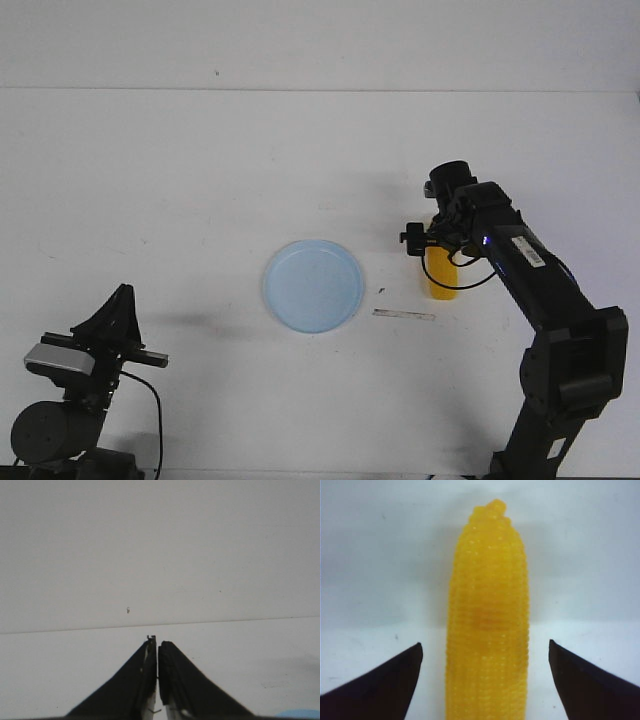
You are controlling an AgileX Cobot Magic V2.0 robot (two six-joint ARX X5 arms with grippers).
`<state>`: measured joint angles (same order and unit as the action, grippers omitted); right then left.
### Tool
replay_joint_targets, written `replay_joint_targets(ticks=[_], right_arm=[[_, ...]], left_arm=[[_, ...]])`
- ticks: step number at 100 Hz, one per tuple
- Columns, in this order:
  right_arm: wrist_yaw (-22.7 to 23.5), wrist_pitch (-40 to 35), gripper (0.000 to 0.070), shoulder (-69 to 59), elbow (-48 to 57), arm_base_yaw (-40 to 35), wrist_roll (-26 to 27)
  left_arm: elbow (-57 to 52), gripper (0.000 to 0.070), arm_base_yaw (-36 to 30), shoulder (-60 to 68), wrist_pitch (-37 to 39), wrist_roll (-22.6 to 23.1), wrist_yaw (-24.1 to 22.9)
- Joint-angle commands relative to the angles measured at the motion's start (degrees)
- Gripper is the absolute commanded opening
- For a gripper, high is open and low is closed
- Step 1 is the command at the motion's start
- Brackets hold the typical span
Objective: Place corn on plate with both arms
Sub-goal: 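Reach the right gripper to the yellow corn and grasp it, then carry the corn with the right gripper over the plate and lower it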
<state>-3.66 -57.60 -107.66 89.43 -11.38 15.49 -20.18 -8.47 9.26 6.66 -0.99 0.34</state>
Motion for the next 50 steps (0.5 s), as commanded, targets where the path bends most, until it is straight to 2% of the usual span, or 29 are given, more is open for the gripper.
replay_joint_targets(ticks=[1, 18, 36, 50], right_arm=[[-0.20, -0.04, 0.0550, -2.34, 1.36, -0.17, 0.77], [1.05, -1.11, 0.0475, -4.22, 1.31, -0.17, 0.77], [1.31, -1.11, 0.0279, -4.68, 1.29, -0.17, 0.79], [1.27, -1.09, 0.0270, -4.68, 1.31, 0.11, 0.81]], left_arm=[[-0.33, 0.0002, 0.00, -0.15, 0.68, 0.35, 0.04], [-0.33, 0.0002, 0.00, -0.15, 0.68, 0.35, 0.04], [-0.33, 0.0002, 0.00, -0.15, 0.68, 0.35, 0.02], [-0.33, 0.0002, 0.00, -0.15, 0.68, 0.35, 0.02]])
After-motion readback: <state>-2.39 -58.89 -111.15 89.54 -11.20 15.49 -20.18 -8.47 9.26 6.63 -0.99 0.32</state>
